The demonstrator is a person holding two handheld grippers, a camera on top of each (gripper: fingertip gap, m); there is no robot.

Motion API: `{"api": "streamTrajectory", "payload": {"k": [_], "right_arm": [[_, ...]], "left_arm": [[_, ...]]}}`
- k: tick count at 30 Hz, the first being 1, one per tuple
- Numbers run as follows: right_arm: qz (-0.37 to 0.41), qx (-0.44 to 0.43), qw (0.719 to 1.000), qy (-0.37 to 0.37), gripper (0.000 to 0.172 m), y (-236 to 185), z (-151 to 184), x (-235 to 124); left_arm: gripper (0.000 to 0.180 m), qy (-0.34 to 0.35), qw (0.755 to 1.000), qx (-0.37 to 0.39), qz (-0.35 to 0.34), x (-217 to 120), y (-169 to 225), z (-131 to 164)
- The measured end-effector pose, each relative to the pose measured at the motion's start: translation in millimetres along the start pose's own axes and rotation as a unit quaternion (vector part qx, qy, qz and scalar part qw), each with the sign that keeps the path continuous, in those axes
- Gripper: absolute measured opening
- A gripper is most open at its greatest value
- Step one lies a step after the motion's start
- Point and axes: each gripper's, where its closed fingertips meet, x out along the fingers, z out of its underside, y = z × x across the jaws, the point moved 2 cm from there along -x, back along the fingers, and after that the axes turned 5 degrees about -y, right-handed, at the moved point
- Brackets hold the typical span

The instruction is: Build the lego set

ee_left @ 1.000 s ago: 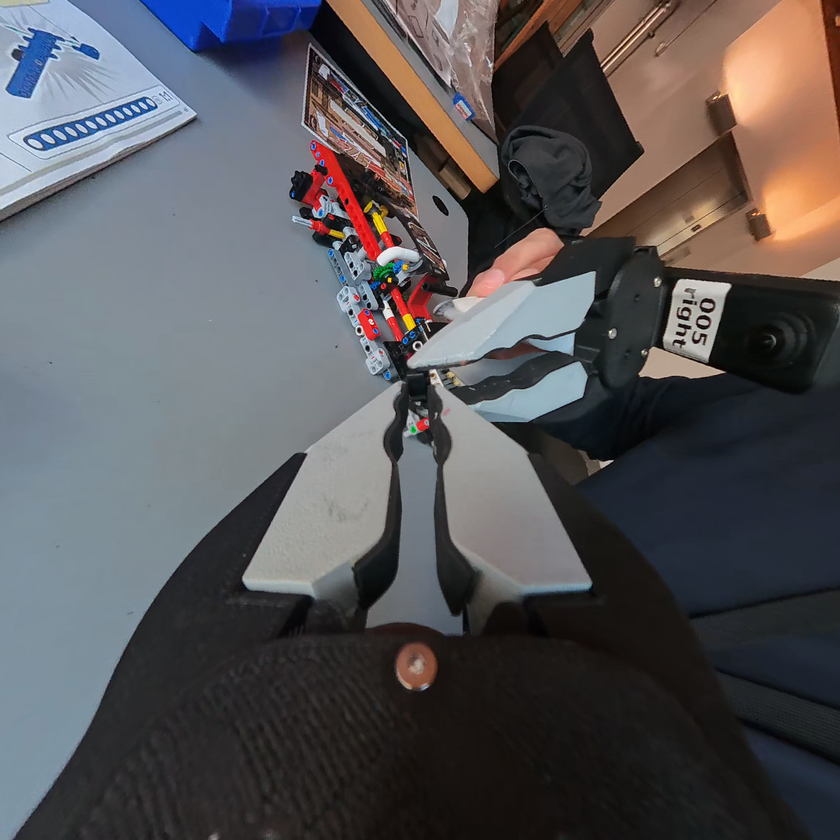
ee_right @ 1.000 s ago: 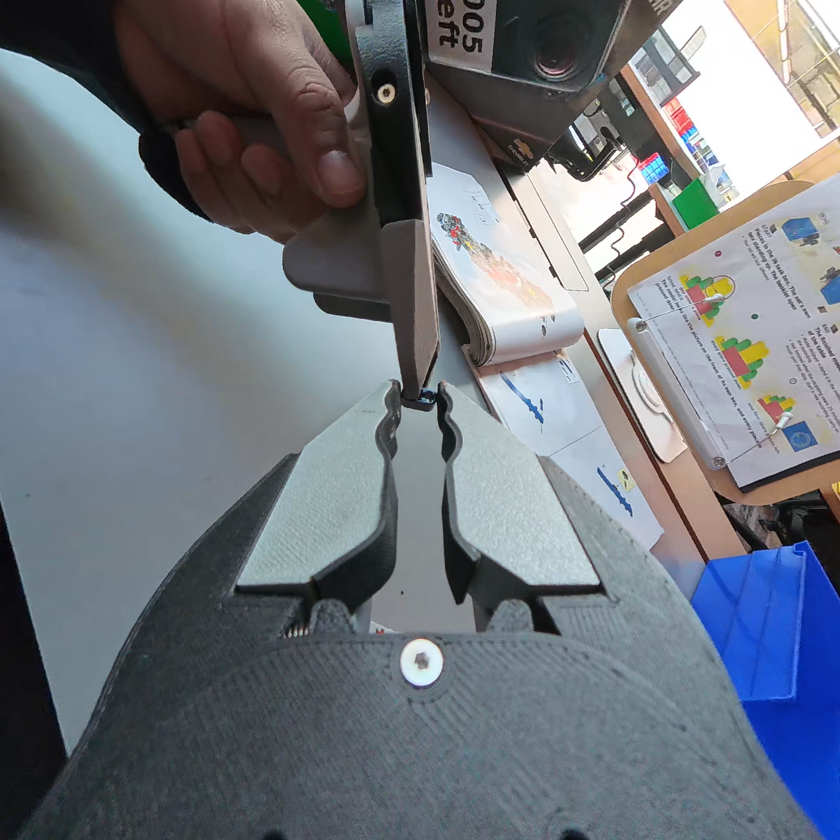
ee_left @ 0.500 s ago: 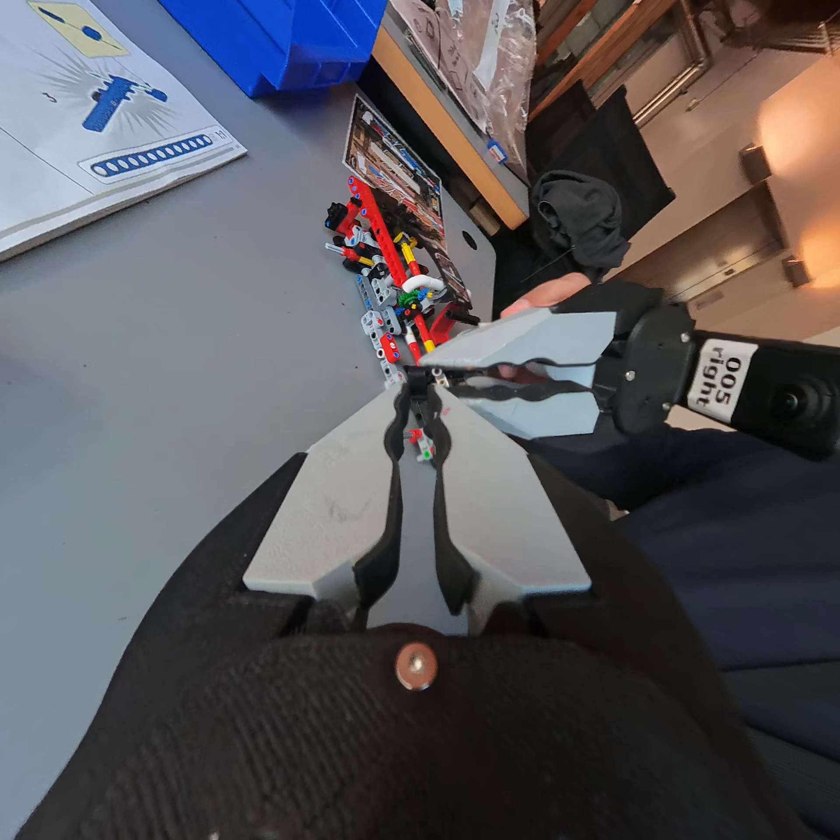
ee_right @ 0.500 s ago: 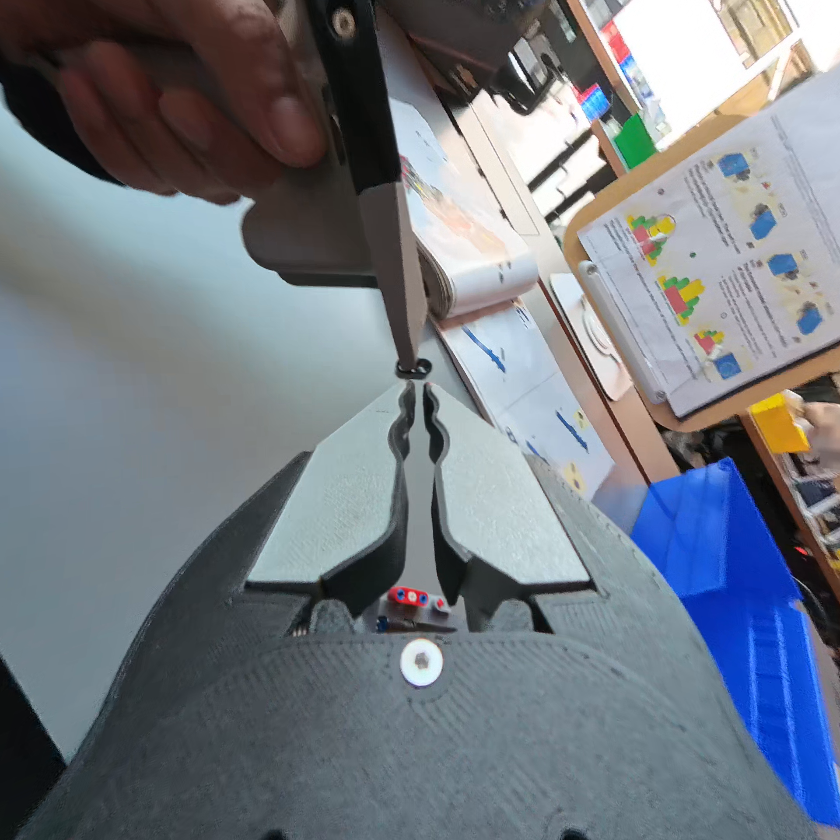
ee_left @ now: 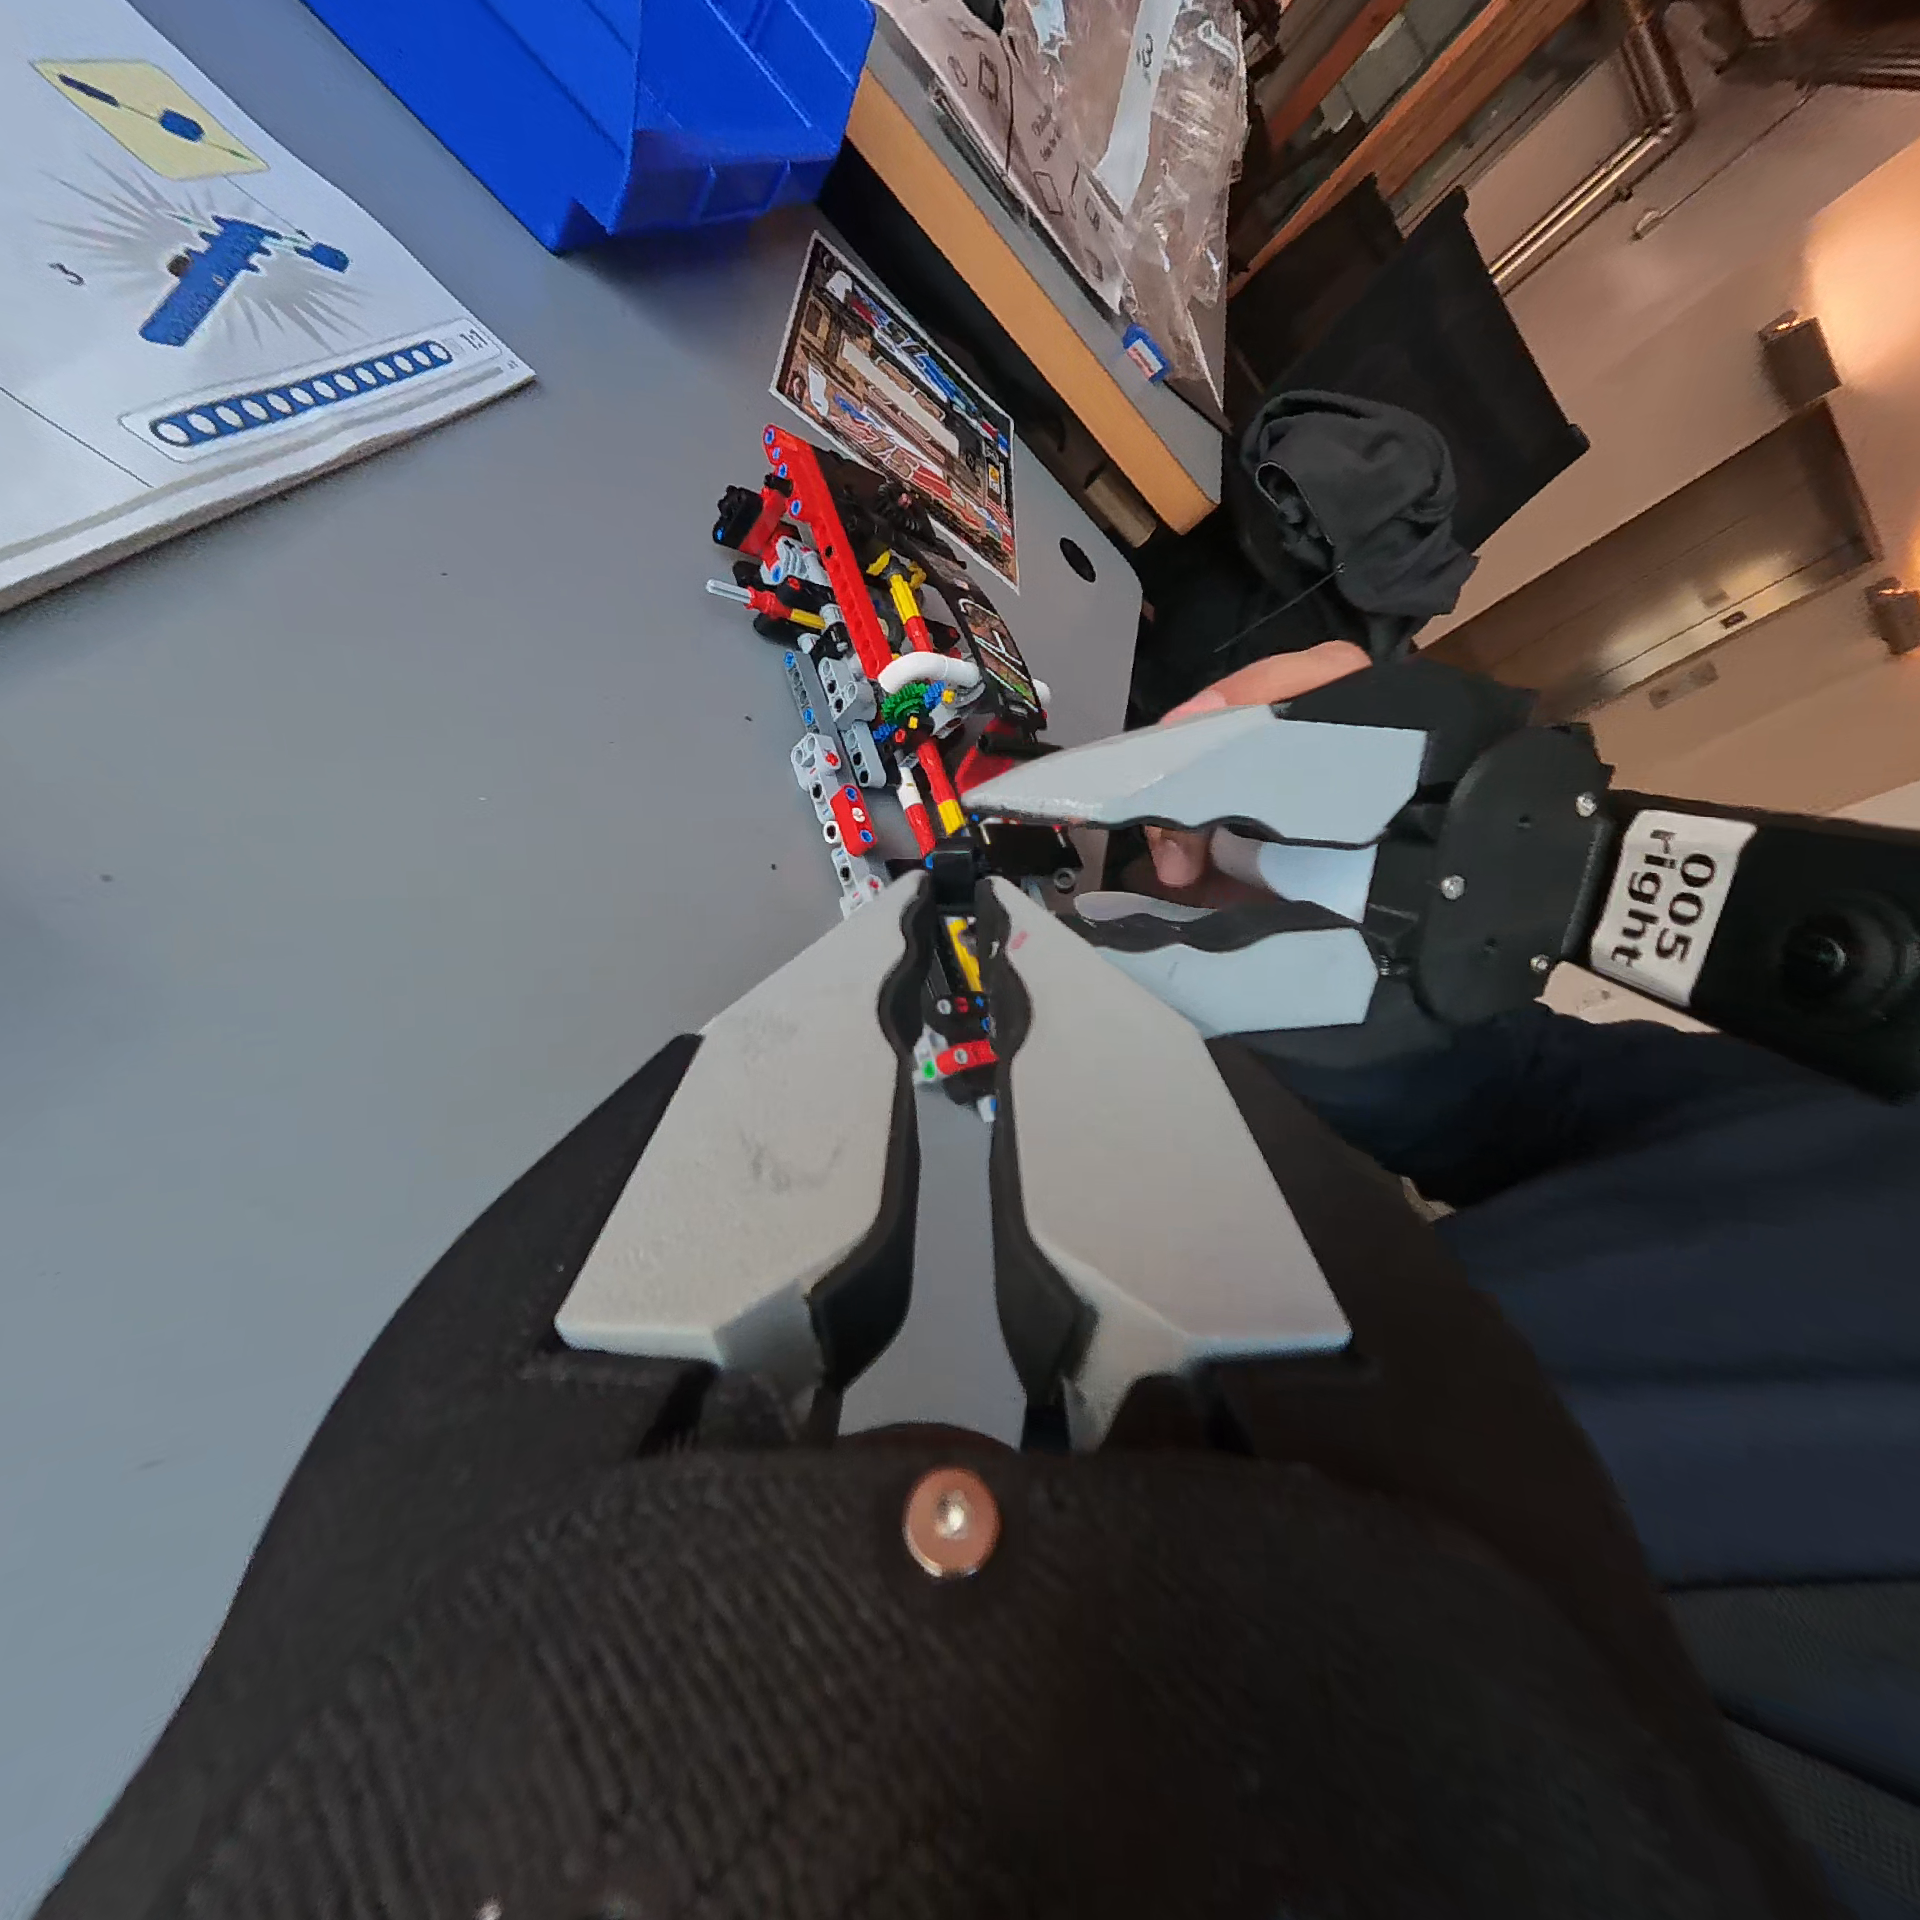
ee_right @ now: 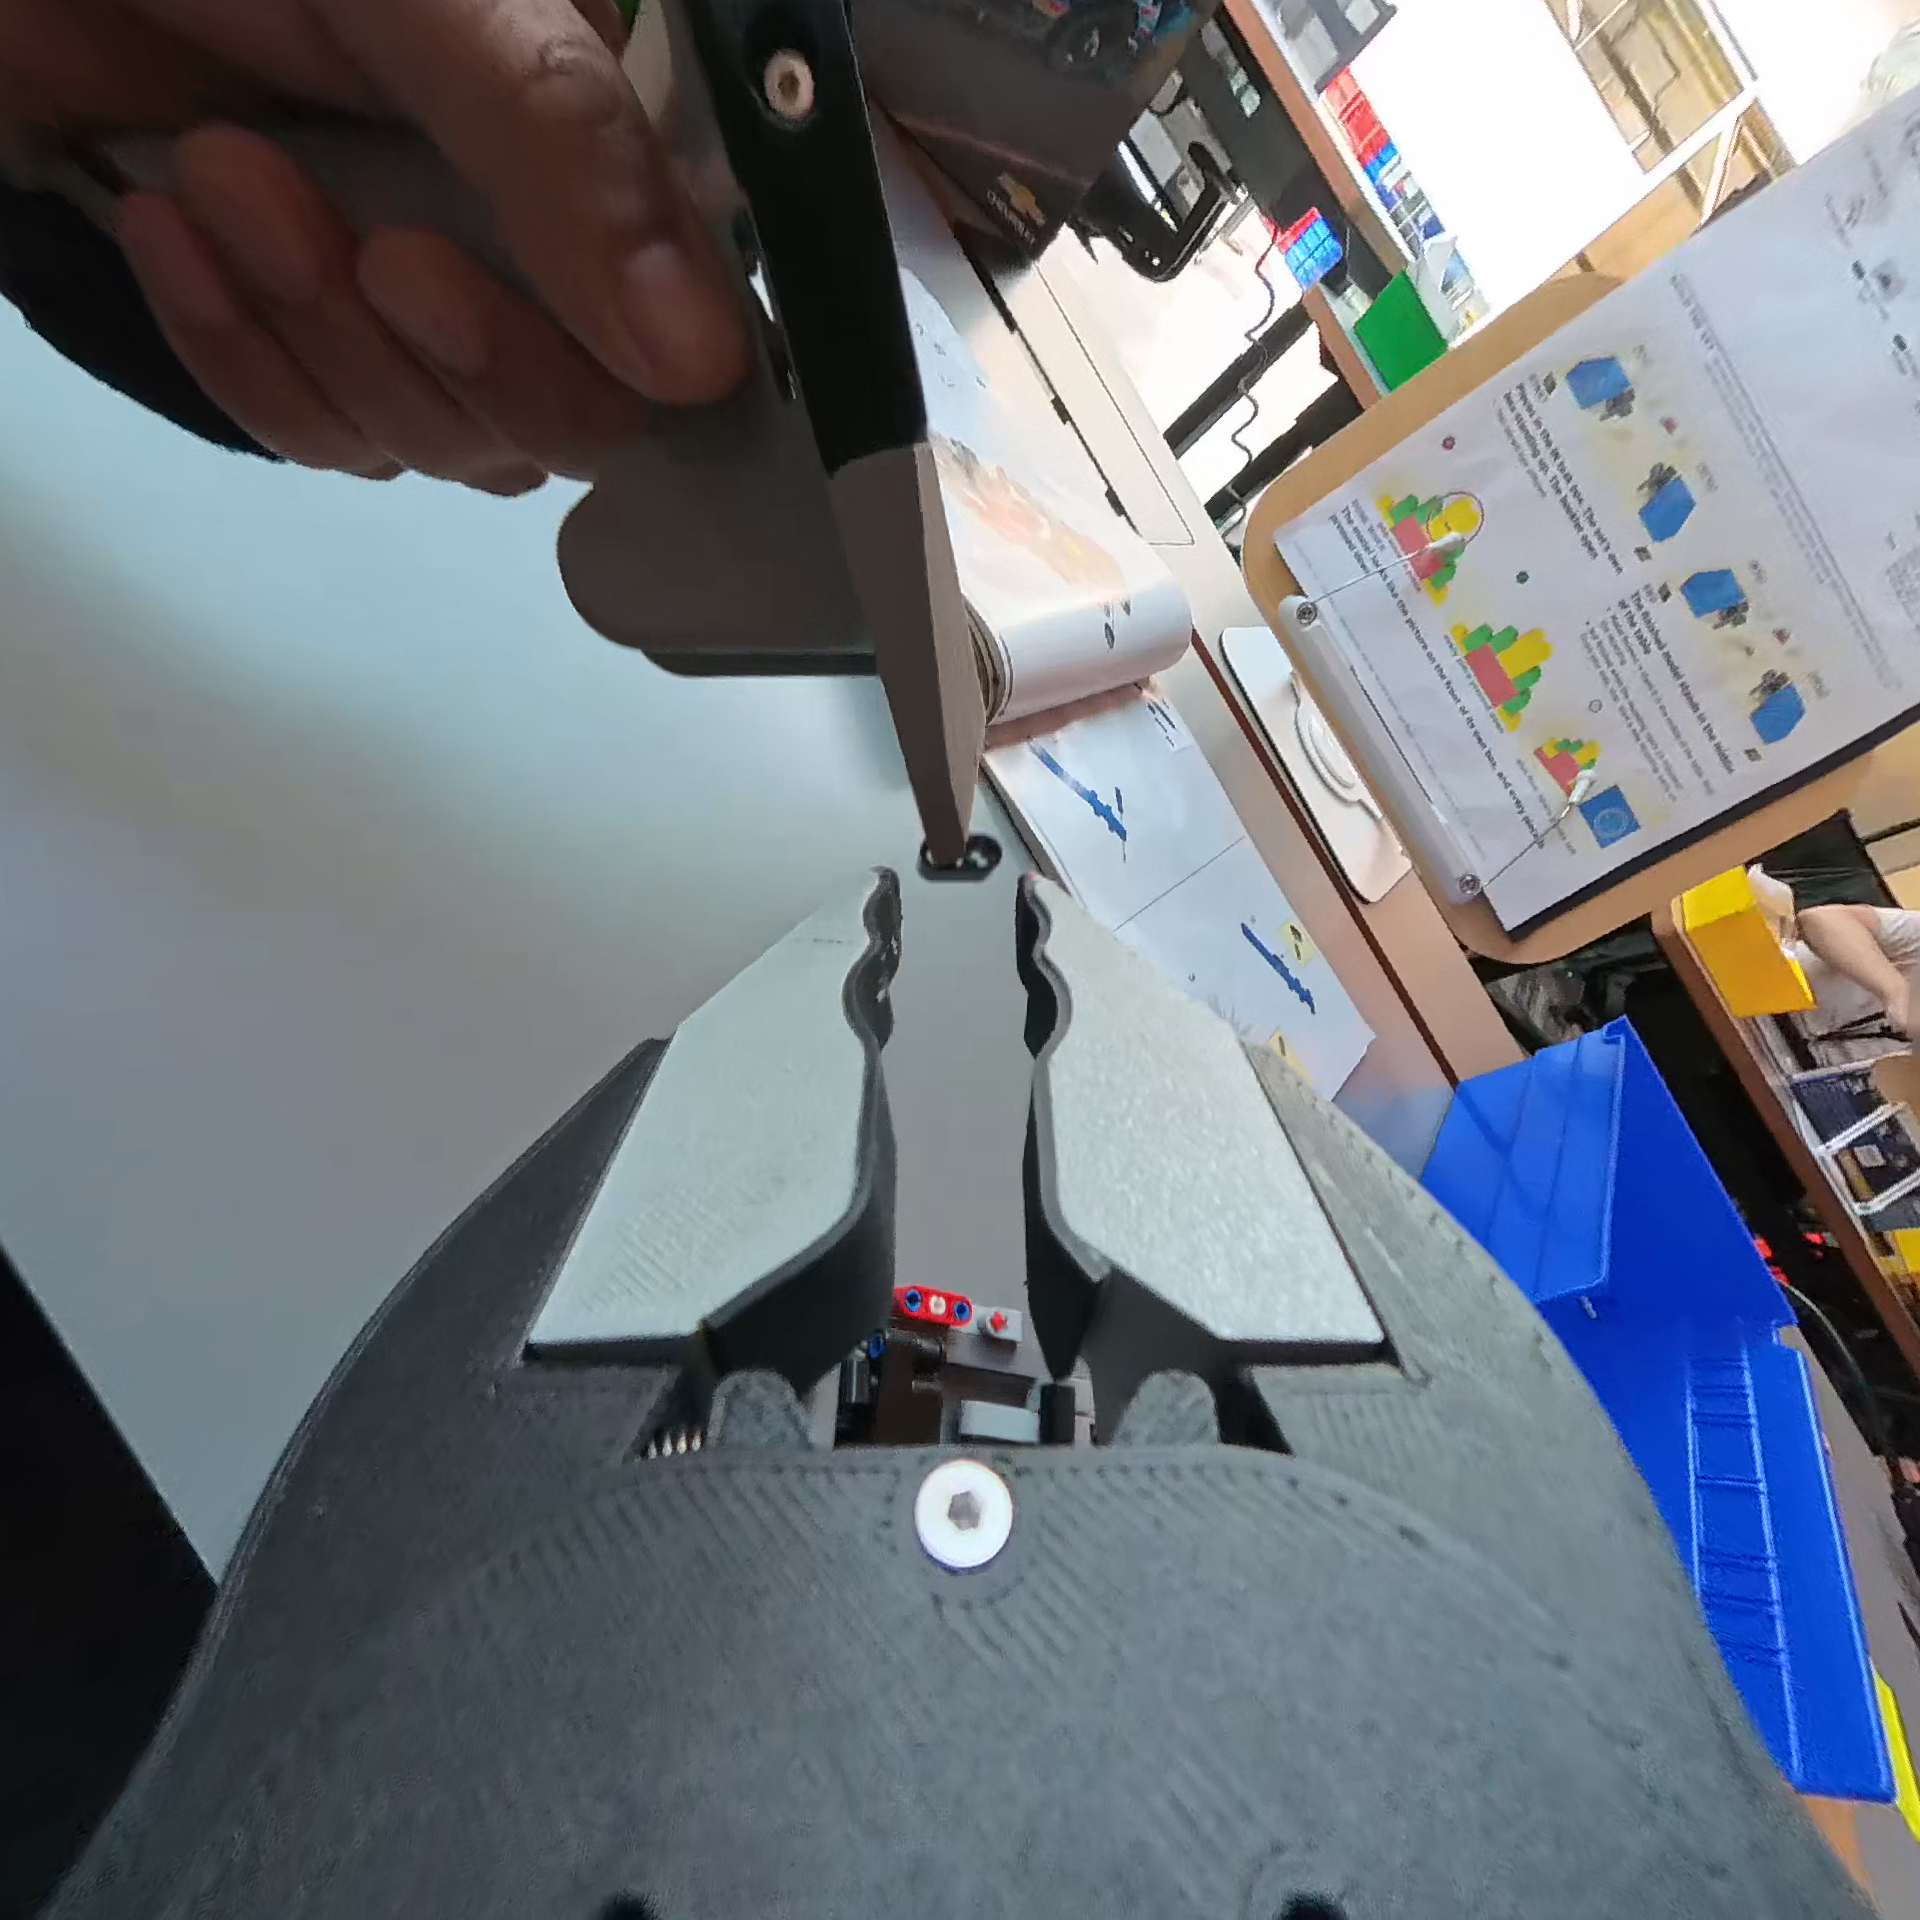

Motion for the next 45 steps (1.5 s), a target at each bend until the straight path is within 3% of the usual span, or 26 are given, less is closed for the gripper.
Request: {"api": "streamTrajectory", "payload": {"k": [4, 22, 30, 37, 45], "right_arm": [[-0.002, -0.003, 1.000, 0.003, 0.013, -2.8, -3.1, 0.1], [-0.014, 0.029, 0.999, 0.007, 0.013, -6.6, 2.1, -3.8], [-0.021, 0.063, 0.997, 0.034, 0.013, -1.6, 6.4, -13.7], [-0.024, 0.174, 0.978, 0.116, 0.012, 34.4, 15.4, -45.9], [-0.016, 0.318, 0.929, 0.188, 0.012, 80.3, 64.6, -66.0]], "left_arm": [[0.005, -0.006, 1.000, -0.003, -0.001, 4.5, 2.9, 4.7], [0.006, -0.013, 0.999, 0.027, -0.040, 9.1, 6.6, 9.4], [0.018, -0.012, 1.000, 0.019, -0.015, 8.2, 14.2, 7.7], [0.022, 0.005, 0.999, 0.015, -0.037, -21.2, -3.8, 3.4], [0.022, -0.007, 0.999, 0.014, -0.036, -20.6, -19.8, 22.1]]}}
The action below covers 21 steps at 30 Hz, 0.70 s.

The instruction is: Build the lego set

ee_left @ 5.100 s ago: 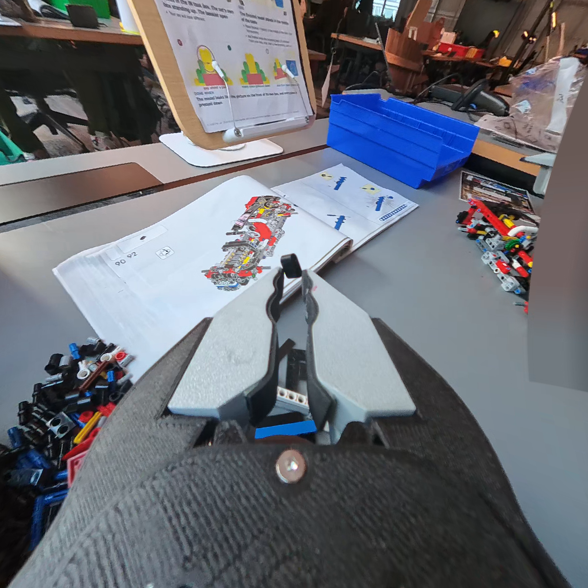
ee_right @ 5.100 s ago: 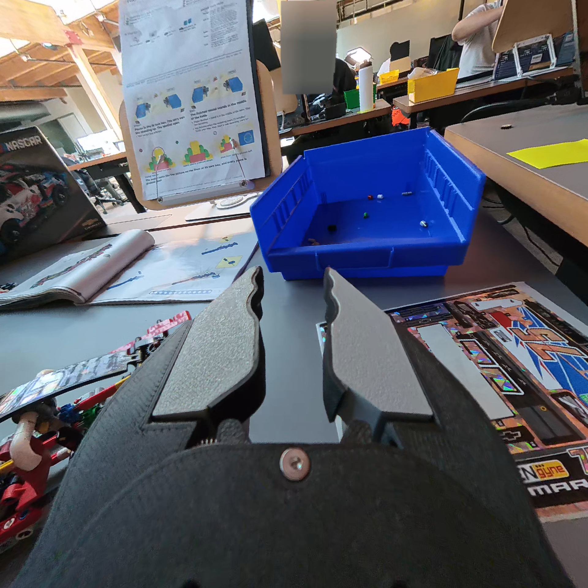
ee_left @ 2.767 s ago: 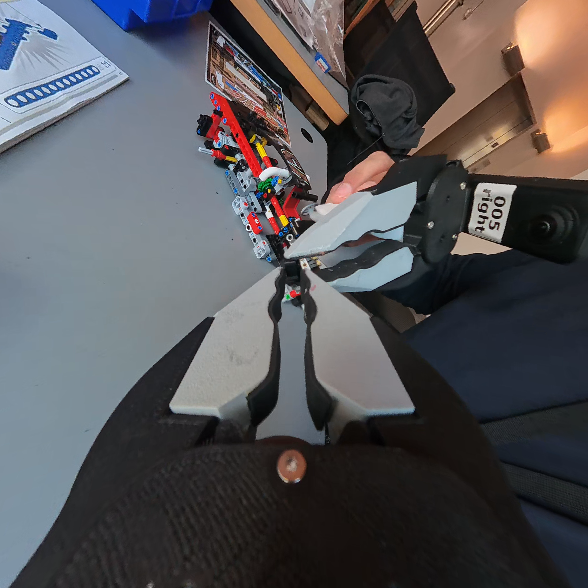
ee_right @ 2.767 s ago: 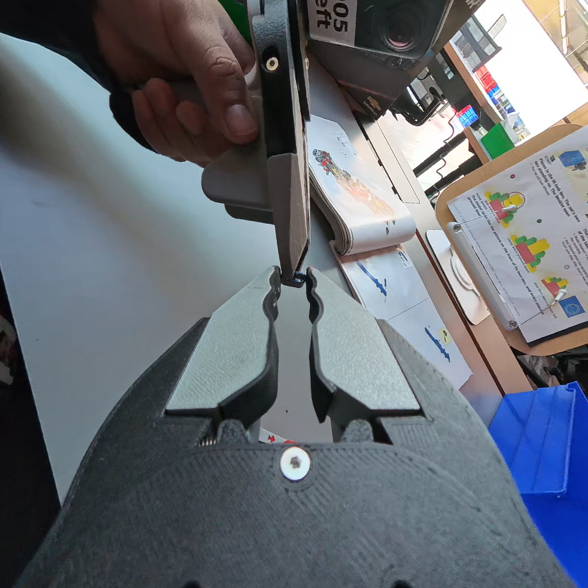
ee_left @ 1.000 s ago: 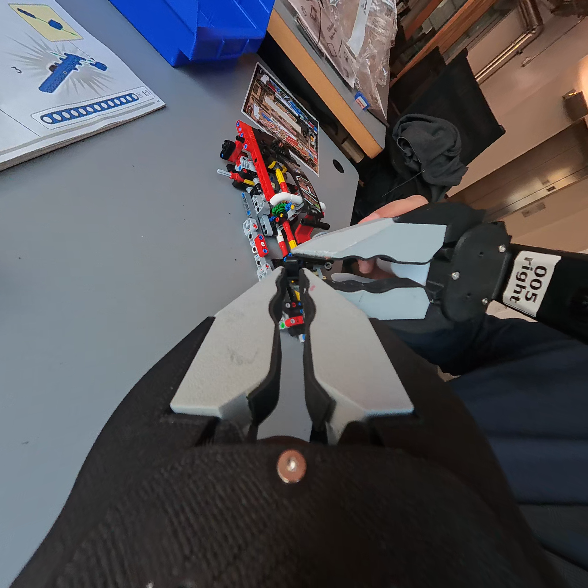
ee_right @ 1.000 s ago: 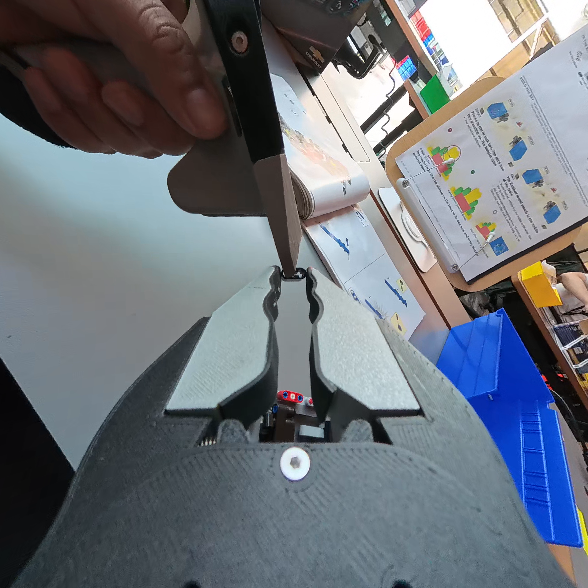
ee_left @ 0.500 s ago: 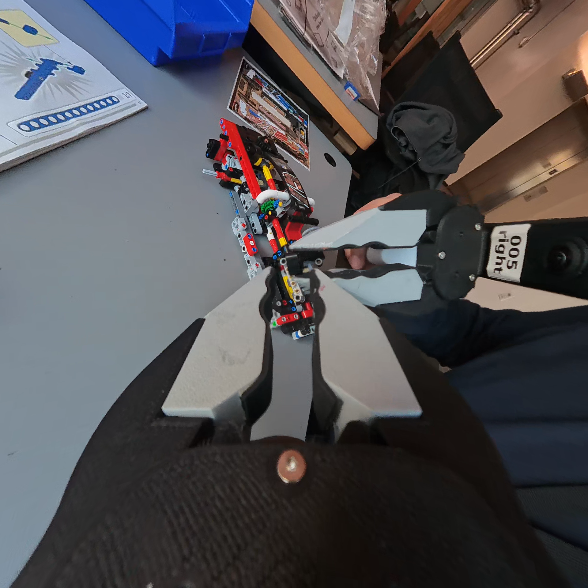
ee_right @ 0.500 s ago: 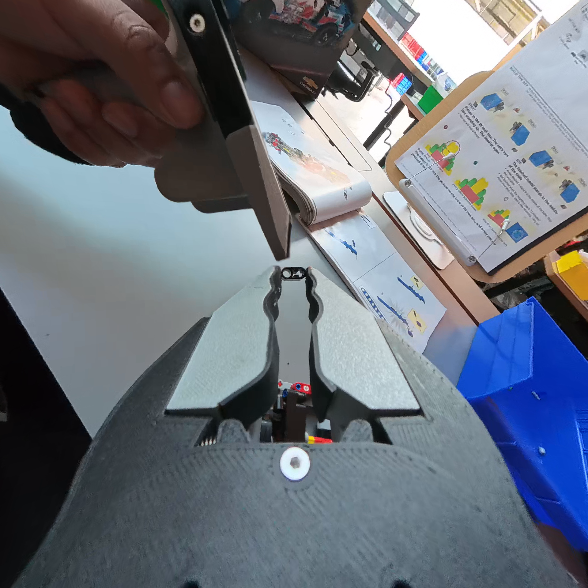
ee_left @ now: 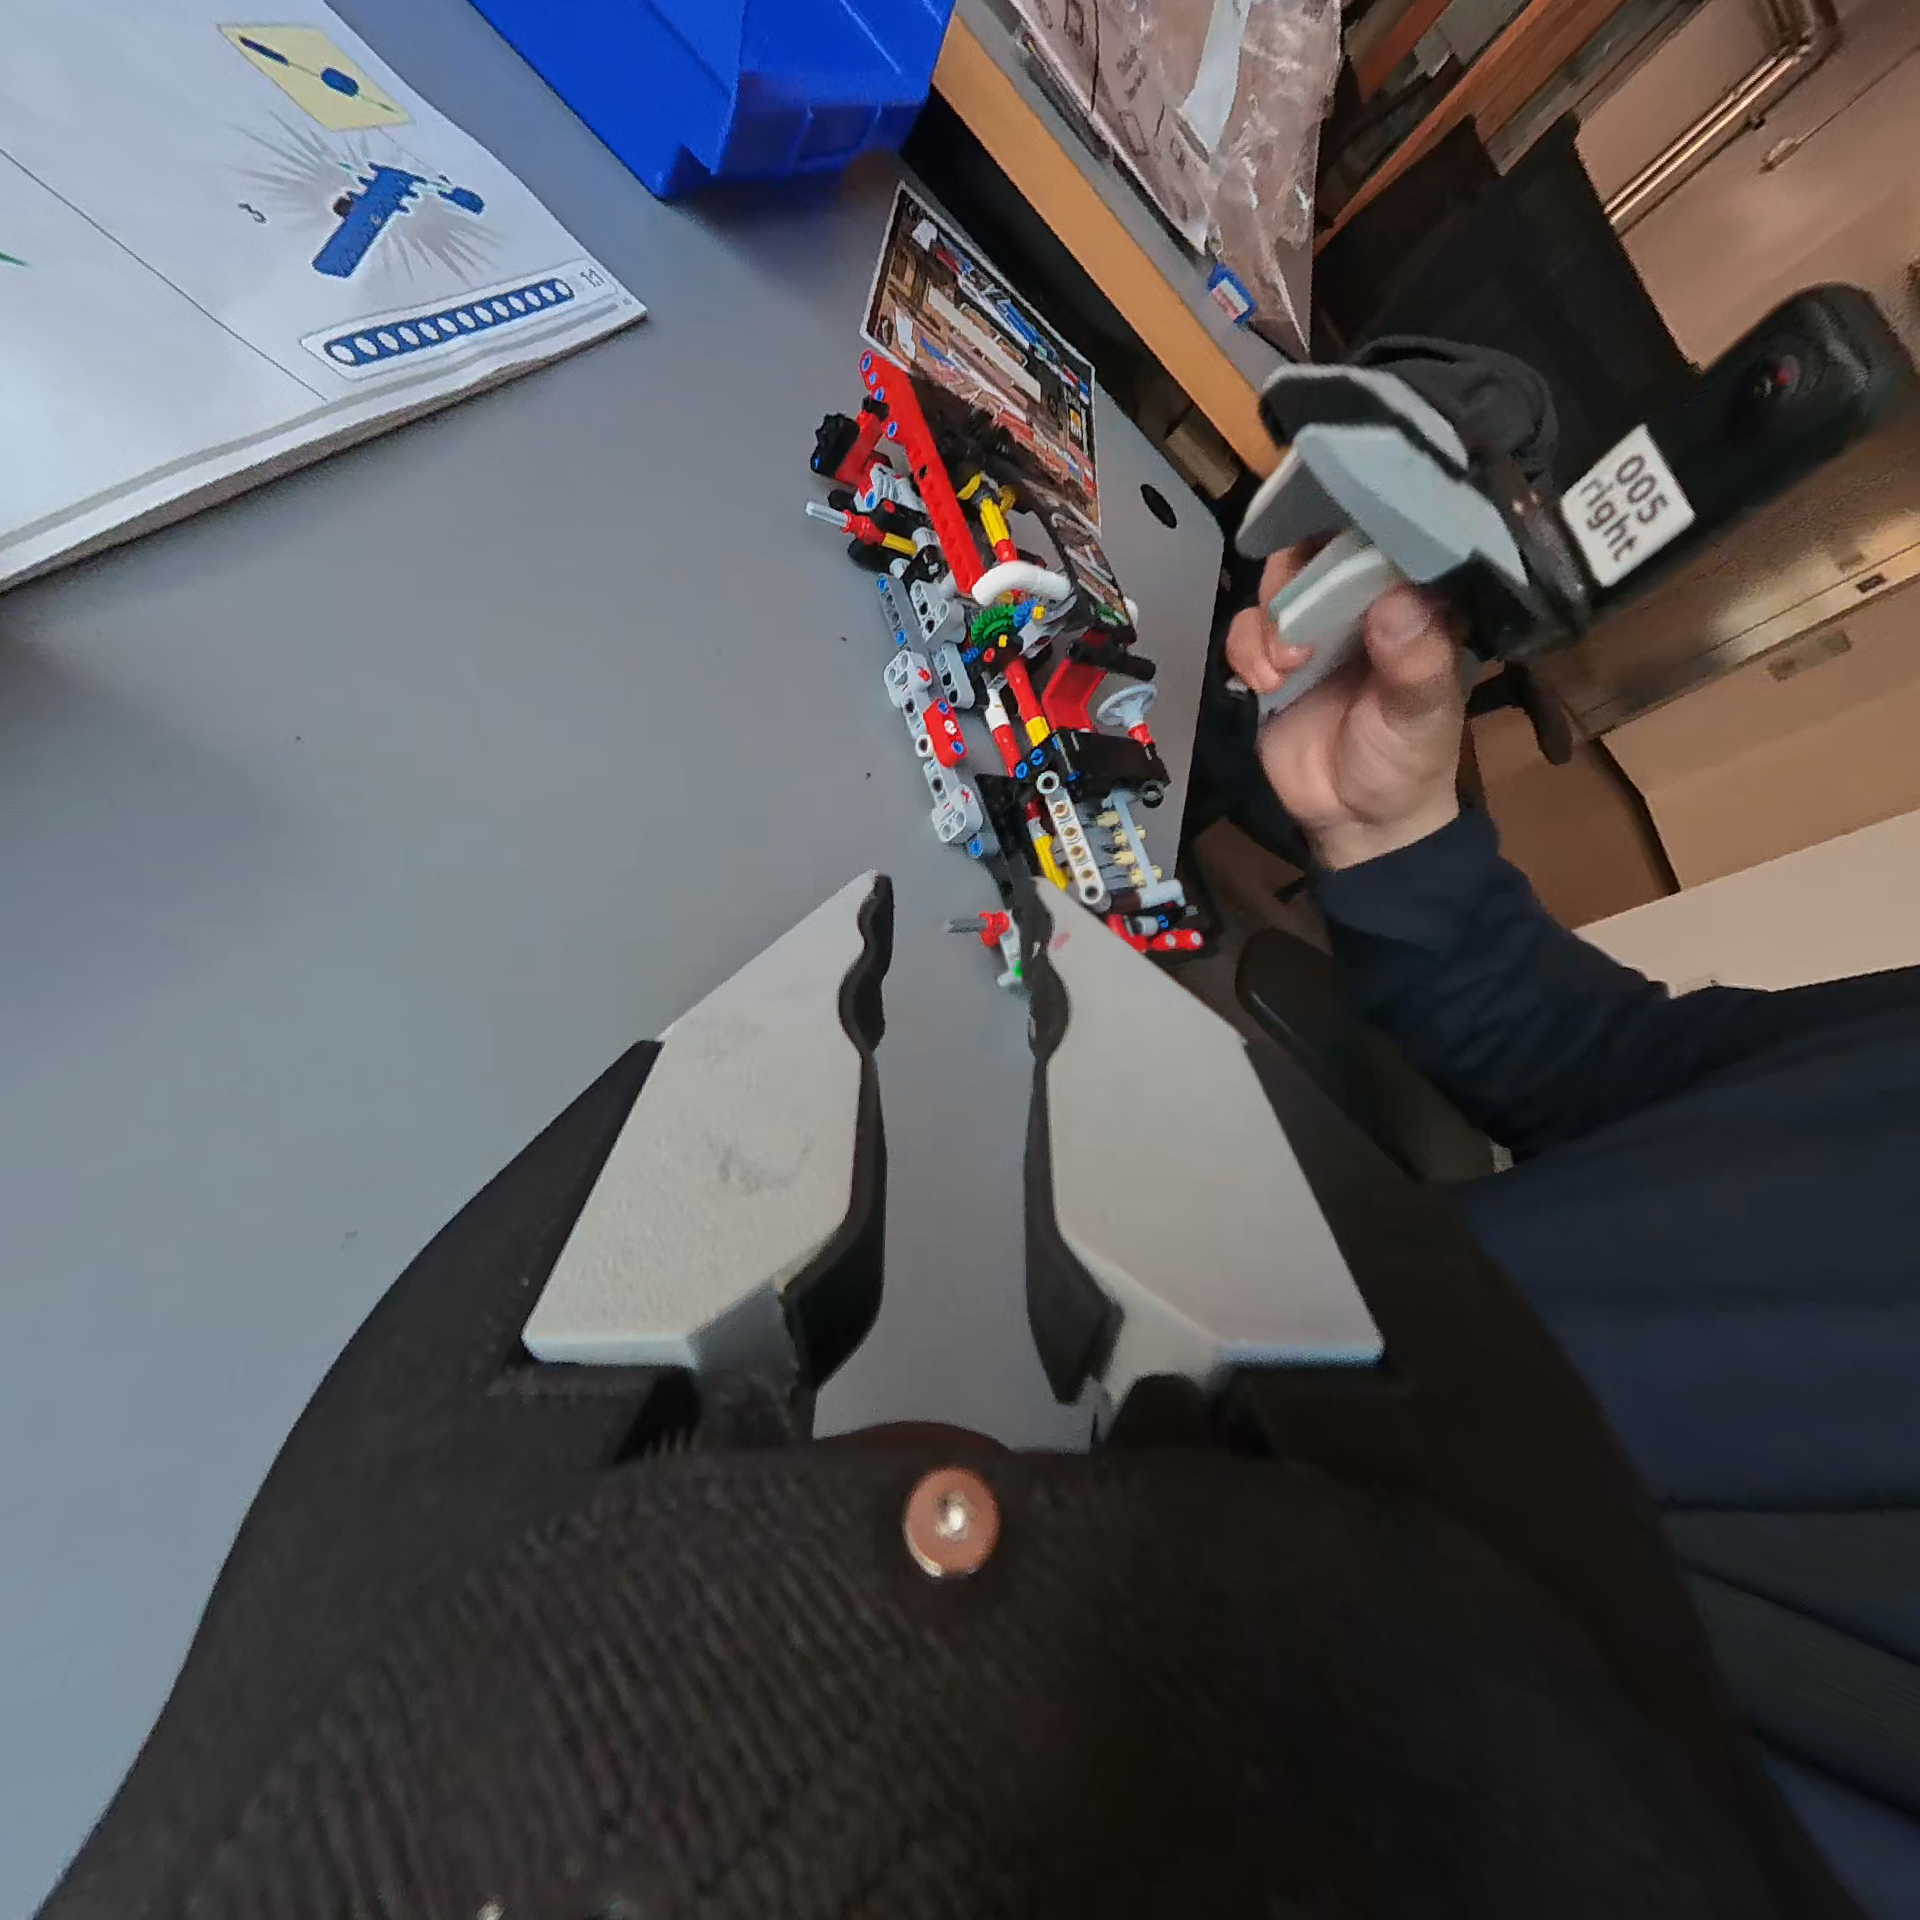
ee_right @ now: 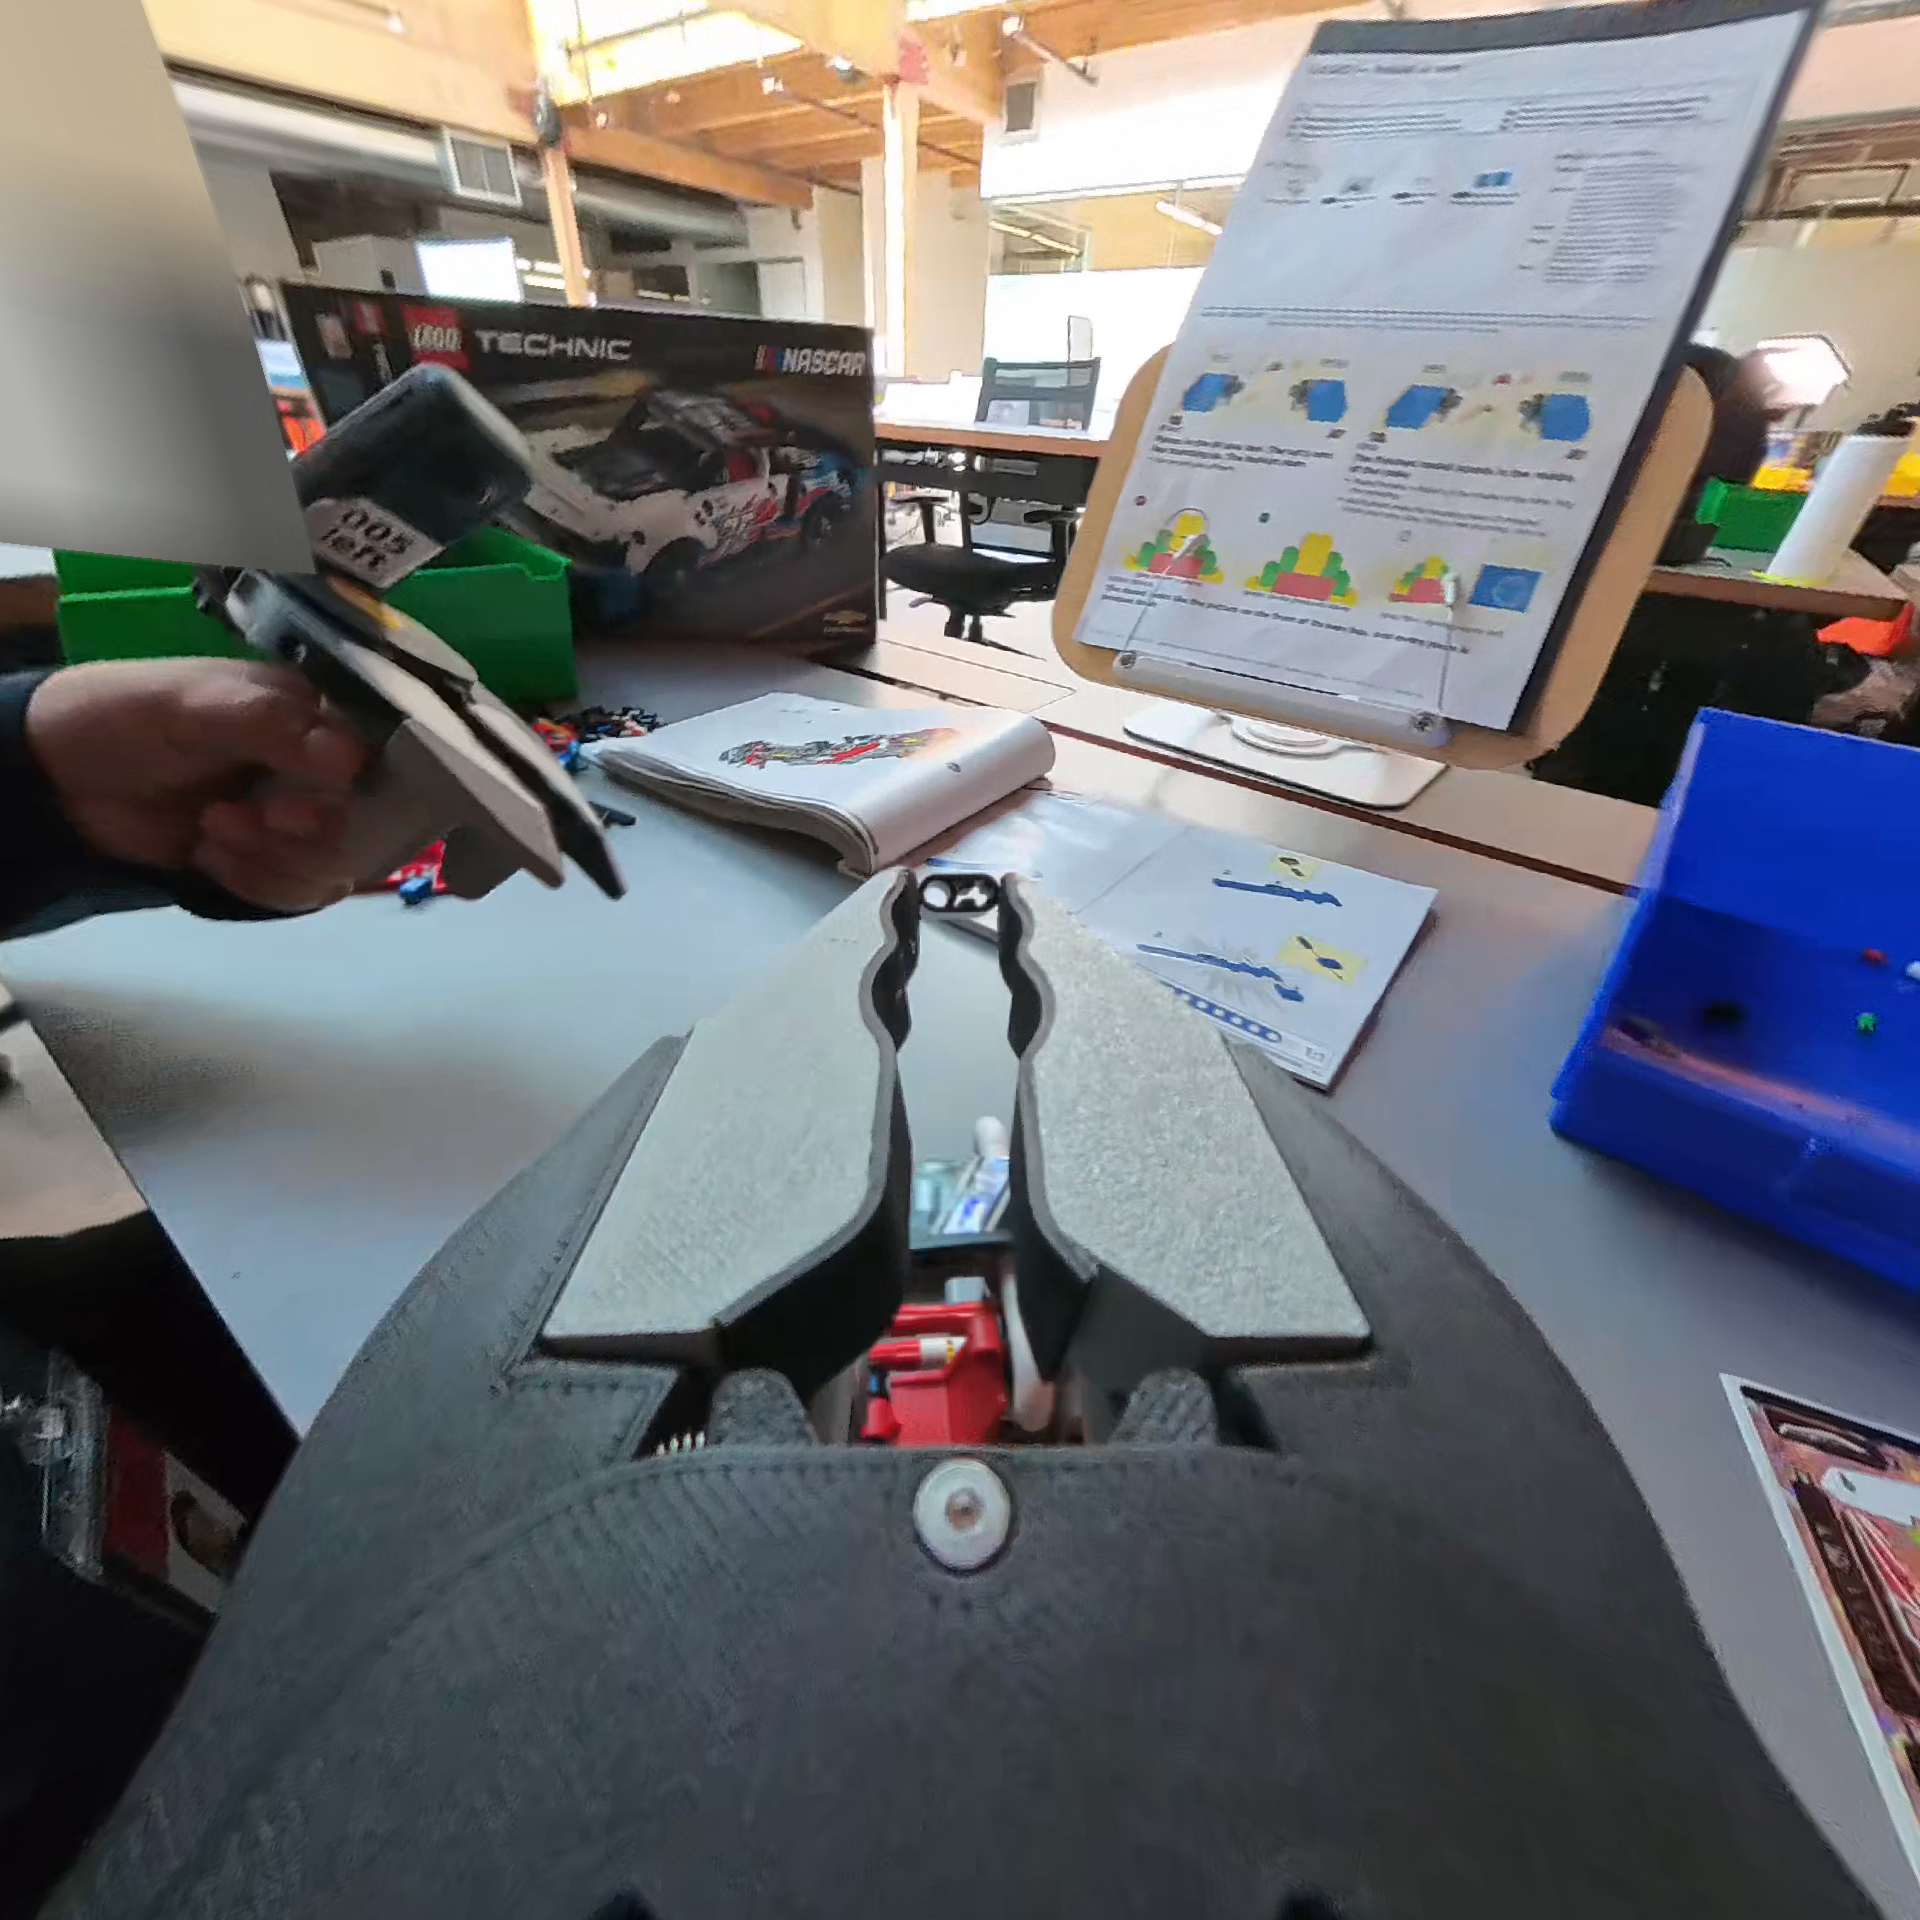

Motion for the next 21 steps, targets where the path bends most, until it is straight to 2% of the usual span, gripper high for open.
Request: {"api": "streamTrajectory", "payload": {"k": [4, 13, 21], "right_arm": [[0.023, 0.014, 1.000, 0.011, 0.011, 21.1, 1.4, -9.8], [0.072, 0.049, 0.995, -0.048, 0.012, 47.7, 32.8, -30.2], [0.052, 0.052, 0.996, -0.048, 0.012, 49.3, 47.1, -48.4]], "left_arm": [[0.022, -0.018, 1.000, 0.014, -0.011, 1.4, -7.8, 11.0], [0.022, -0.029, 0.999, 0.019, -0.022, 1.8, -16.2, 16.7], [0.022, -0.041, 0.998, 0.039, -0.033, 22.7, -4.1, 7.1]]}}
